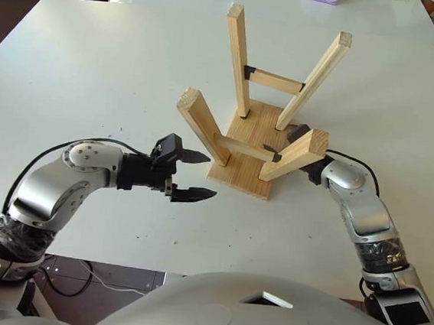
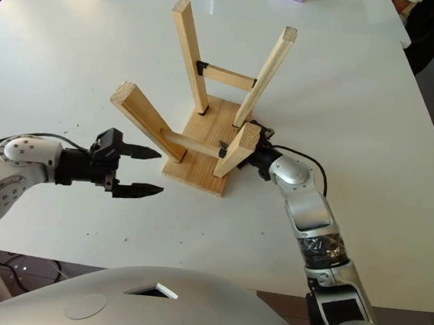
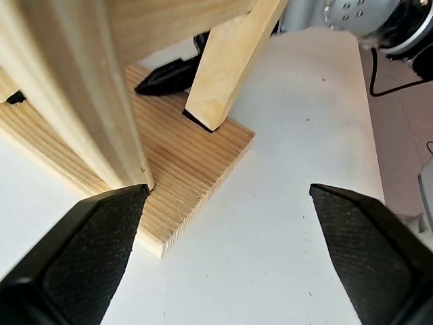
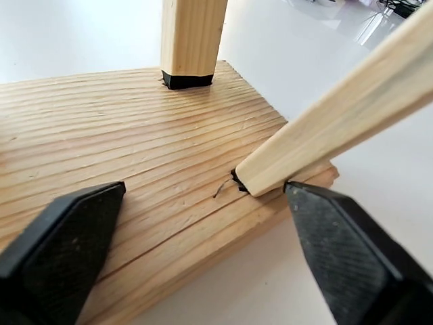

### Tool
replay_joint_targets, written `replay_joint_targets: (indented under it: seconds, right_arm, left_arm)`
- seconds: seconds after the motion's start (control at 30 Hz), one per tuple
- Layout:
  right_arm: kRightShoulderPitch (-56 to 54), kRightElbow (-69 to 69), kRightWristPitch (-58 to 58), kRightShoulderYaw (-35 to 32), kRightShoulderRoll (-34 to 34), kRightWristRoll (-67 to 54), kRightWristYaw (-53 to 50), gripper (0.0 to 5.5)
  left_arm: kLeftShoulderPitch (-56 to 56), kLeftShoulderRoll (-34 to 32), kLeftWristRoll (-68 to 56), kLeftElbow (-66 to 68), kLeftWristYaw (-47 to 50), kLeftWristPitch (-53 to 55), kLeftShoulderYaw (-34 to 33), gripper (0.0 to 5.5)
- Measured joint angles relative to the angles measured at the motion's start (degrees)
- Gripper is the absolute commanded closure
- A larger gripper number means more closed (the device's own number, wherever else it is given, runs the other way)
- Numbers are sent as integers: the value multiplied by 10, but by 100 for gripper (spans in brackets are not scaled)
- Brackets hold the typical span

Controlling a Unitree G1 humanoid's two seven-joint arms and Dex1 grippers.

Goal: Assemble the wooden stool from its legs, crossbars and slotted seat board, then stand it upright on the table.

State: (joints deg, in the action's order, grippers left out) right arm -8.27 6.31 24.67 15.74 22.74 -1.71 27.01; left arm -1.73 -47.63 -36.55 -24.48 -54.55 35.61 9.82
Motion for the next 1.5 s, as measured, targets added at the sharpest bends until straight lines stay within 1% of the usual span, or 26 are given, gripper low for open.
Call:
replay_joint_targets:
  seconds: [0.13,0.33,0.43,0.6,0.83,1.0,1.23,1.37,1.47,1.5]
  right_arm:
    - [-8,-3,-13,13,6,24,2,10]
    - [-8,0,-36,34,30,59,3,10]
    - [-8,6,-39,43,44,67,2,10]
    - [9,51,-47,63,94,114,3,10]
    - [41,105,-48,54,159,135,24,10]
    - [59,141,-39,50,183,145,43,10]
    - [71,198,12,49,193,154,76,10]
    - [75,238,74,47,172,119,106,10]
    - [78,260,113,48,150,69,137,47]
    - [78,264,124,46,146,57,143,77]
  left_arm:
    - [-3,25,49,7,48,25,26,107]
    - [9,32,98,-3,56,16,63,107]
    - [9,51,122,-3,71,9,78,107]
    - [7,77,145,7,97,7,82,107]
    - [26,75,213,63,120,-47,87,107]
    - [22,80,227,89,121,-77,83,107]
    - [13,115,246,93,148,-71,80,107]
    - [-18,140,269,122,172,-65,74,107]
    - [-33,146,274,138,174,-67,70,107]
    - [-35,146,275,142,174,-70,69,107]
